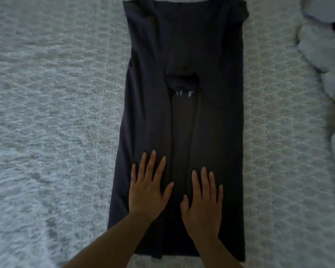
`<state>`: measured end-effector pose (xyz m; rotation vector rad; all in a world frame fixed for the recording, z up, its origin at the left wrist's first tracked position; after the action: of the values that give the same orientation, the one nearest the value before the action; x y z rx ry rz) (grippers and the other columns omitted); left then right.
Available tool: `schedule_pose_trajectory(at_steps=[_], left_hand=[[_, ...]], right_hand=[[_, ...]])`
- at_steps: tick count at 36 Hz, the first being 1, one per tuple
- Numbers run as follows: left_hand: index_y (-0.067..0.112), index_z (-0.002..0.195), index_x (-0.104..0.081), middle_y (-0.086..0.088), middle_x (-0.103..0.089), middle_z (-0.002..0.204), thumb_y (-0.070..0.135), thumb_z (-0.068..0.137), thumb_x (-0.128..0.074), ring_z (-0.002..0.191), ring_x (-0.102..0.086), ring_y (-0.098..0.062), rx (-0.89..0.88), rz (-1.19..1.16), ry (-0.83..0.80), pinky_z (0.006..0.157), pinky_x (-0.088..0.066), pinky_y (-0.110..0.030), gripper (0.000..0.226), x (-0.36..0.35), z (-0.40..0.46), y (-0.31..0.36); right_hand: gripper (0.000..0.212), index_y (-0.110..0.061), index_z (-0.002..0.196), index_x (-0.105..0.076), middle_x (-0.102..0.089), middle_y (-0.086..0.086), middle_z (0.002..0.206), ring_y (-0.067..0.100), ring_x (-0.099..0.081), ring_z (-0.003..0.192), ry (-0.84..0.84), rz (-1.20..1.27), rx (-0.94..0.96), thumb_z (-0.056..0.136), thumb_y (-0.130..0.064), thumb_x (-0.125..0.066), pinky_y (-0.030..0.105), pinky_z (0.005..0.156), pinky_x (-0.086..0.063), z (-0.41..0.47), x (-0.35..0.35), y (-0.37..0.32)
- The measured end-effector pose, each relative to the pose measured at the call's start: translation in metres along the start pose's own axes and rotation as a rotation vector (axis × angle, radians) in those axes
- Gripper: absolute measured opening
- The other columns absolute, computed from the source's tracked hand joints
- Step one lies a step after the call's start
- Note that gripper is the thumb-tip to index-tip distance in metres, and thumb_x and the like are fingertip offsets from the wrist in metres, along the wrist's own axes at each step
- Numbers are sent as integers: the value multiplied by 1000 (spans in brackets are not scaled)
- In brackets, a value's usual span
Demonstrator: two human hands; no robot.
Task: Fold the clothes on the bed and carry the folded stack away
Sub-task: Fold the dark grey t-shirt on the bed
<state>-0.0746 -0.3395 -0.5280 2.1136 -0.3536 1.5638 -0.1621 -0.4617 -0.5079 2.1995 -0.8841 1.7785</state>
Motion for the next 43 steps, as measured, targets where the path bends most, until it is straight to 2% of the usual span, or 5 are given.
schedule_pose_trajectory(at_steps=[8, 16, 22, 31, 43], left_hand=[[21, 150, -23, -6, -16, 158, 65, 82, -41, 146, -12, -27, -48, 6, -126, 115, -12, -49, 83, -4, -76, -12], [22, 145, -34, -8, -32, 153, 67, 81, -46, 143, -22, -30, -219, 14, -126, 111, -21, -58, 79, -6, -133, -26], [23, 134, -52, -9, -51, 139, 55, 82, -51, 132, -43, -31, -228, 58, -121, 100, -37, -64, 61, 7, -142, -26], [18, 128, -61, -10, -59, 130, -2, 56, -79, 116, -58, -35, -309, 222, -127, 81, -55, -48, 77, 26, -129, -37], [36, 146, -33, 12, -30, 153, -3, 90, -41, 137, -35, -12, -143, 125, -390, 103, -36, -29, 68, 75, -121, -39]], right_hand=[[57, -8, 108, -68, -64, 15, 112, 37, -63, 94, -36, 36, -92, 53, -11, -81, 48, 71, -53, -61, 4, 5], [30, -5, 83, -66, -63, 11, 82, 26, -58, 53, -75, 179, 24, 59, -1, -84, 26, 42, -38, -96, 5, 12], [48, -12, 98, -72, -66, 12, 108, 35, -64, 99, -90, -36, 269, 52, -16, -86, 48, 79, -53, -112, 2, 15], [73, -22, 150, -22, -15, 6, 158, 28, -13, 146, -229, -239, 355, 86, -9, -54, 48, 116, -15, -90, 4, 48], [56, -36, 146, -30, -30, -12, 153, 10, -33, 137, -490, -274, 302, 97, -13, -42, 29, 105, -37, -66, 64, 74]])
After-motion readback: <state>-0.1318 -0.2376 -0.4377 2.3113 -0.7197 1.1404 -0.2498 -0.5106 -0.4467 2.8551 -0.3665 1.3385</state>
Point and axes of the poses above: each hand's wrist, its own z-axis towards the middle knuckle, its own x-axis out of the back of the hand, y = z × x, the point moved 3 cm from there along z, towards the middle knuckle
